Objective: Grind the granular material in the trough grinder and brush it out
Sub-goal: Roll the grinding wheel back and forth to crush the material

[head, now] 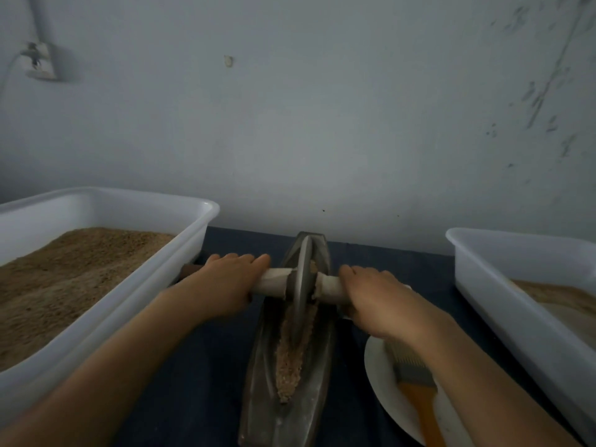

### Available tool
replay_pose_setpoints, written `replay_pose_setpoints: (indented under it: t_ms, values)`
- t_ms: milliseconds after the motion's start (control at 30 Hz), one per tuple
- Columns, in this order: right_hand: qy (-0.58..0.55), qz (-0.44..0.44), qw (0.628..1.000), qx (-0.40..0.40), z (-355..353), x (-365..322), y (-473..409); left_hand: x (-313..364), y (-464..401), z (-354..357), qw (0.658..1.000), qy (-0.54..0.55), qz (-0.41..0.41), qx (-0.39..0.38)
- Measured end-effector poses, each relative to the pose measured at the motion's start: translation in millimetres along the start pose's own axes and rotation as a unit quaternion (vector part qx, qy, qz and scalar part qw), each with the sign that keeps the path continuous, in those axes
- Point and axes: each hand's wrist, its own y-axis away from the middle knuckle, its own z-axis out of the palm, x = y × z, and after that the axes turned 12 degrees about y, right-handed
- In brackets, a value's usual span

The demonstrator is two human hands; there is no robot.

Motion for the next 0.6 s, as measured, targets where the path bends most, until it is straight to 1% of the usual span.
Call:
replay_pose_setpoints:
  t_ms: [100, 167, 233, 300, 400, 467, 533, 600]
  values:
    - [-0.058, -0.035, 0.993, -0.100, -19.3, -0.8, 13.0, 7.9, 15.7, -19.2, 0.993, 0.034, 0.000, -0.113]
    - [-0.073, -0.064, 0.984, -0.146, -30.9, -0.6, 21.5, 10.7, 24.5, -30.5, 0.983, 0.044, 0.000, -0.181]
    - [-0.079, -0.084, 0.978, -0.171, -38.2, -0.5, 27.3, 11.9, 29.6, -37.5, 0.975, 0.049, 0.003, -0.215]
    - [-0.085, -0.085, 0.978, -0.173, -39.4, -0.7, 28.1, 12.4, 29.7, -38.7, 0.974, 0.059, 0.002, -0.220]
    - [-0.077, -0.060, 0.984, -0.151, -30.2, 0.4, 19.1, 11.1, 22.5, -31.4, 0.979, 0.061, -0.007, -0.195]
    - [-0.071, -0.038, 0.990, -0.113, -20.1, 2.8, 10.1, 8.3, 13.3, -23.1, 0.987, 0.053, -0.010, -0.153]
    - [-0.058, -0.013, 0.997, -0.054, -7.9, 5.9, 1.1, 4.4, 2.2, -12.2, 0.996, 0.023, -0.012, -0.081]
    - [-0.032, 0.014, 0.999, 0.007, 5.1, 7.5, -6.9, 0.6, -9.5, 2.2, 1.000, -0.021, -0.011, 0.011]
